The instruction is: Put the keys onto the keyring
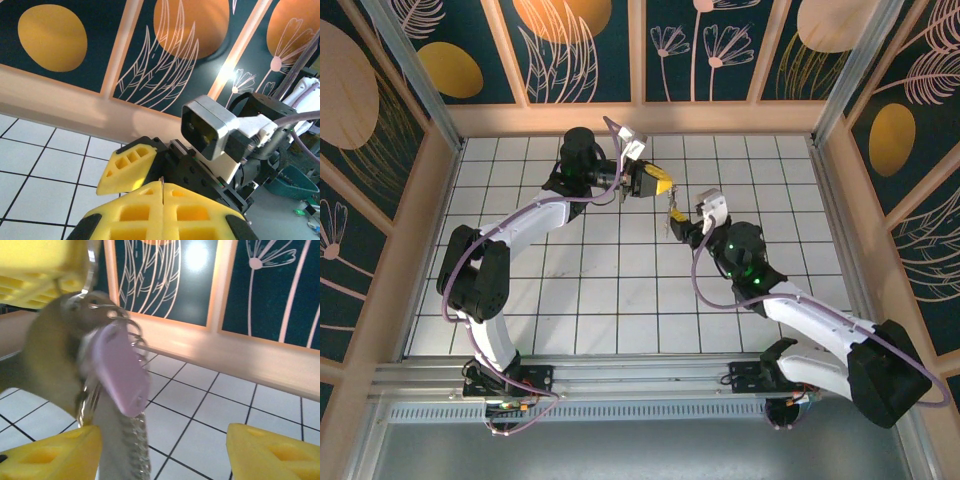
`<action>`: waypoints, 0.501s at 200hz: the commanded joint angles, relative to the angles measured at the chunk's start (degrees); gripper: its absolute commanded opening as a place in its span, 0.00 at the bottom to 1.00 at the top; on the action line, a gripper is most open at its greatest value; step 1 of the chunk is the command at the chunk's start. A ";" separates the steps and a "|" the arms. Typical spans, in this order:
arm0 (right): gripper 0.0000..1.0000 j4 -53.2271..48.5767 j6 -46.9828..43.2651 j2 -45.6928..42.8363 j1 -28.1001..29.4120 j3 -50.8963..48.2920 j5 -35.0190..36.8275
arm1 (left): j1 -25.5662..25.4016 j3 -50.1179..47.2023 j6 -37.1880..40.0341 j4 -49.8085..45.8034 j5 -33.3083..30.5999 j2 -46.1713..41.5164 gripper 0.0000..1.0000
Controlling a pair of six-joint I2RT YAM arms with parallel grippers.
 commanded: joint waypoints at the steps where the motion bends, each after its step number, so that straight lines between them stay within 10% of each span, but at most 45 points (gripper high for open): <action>1: 0.67 -0.25 2.11 -2.35 -0.90 -2.56 -0.79 | -0.27 2.23 1.10 0.56 1.20 -1.04 0.00; 100: 0.67 2.24 4.68 -4.65 -0.71 -4.26 -2.82 | -0.54 2.58 0.97 0.67 1.31 -0.65 0.00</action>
